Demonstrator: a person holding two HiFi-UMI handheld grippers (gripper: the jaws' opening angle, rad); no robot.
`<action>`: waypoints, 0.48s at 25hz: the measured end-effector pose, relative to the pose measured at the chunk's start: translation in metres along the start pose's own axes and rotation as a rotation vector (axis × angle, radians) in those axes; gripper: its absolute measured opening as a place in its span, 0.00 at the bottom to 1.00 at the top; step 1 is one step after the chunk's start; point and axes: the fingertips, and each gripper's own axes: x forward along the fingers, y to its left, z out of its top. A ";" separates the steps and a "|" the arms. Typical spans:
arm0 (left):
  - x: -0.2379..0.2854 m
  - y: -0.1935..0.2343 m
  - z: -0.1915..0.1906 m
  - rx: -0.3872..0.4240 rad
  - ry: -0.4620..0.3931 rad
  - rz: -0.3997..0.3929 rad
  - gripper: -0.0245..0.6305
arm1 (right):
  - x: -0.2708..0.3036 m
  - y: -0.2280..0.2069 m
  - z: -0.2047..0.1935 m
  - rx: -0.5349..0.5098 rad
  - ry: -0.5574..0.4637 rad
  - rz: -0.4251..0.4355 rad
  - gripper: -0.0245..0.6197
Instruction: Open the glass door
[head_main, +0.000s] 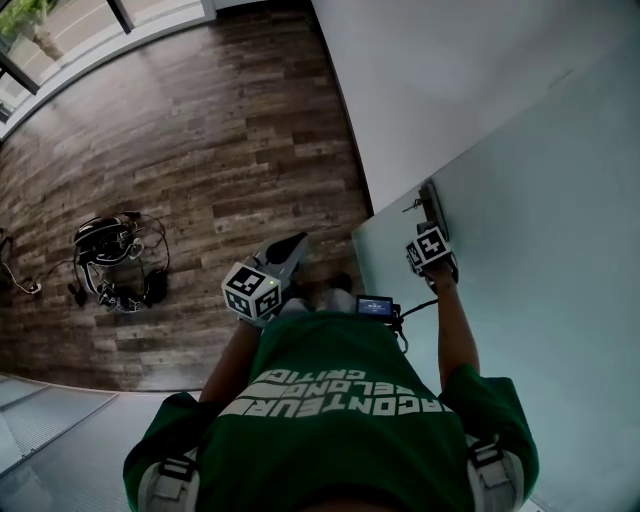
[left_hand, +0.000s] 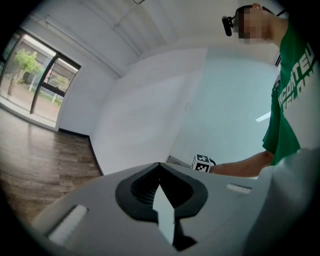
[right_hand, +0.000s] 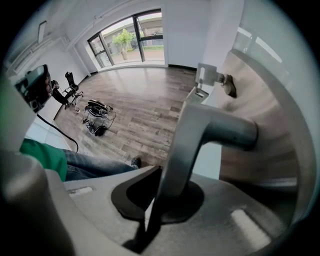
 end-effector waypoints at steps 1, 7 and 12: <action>0.003 0.001 0.000 0.004 0.002 0.003 0.05 | 0.001 -0.002 0.000 0.008 0.000 0.001 0.03; 0.006 -0.004 0.001 -0.004 0.010 0.013 0.05 | -0.012 -0.003 0.002 0.047 -0.025 -0.001 0.03; 0.009 -0.015 0.003 0.006 0.012 0.008 0.05 | -0.033 -0.005 0.008 0.085 -0.065 -0.013 0.03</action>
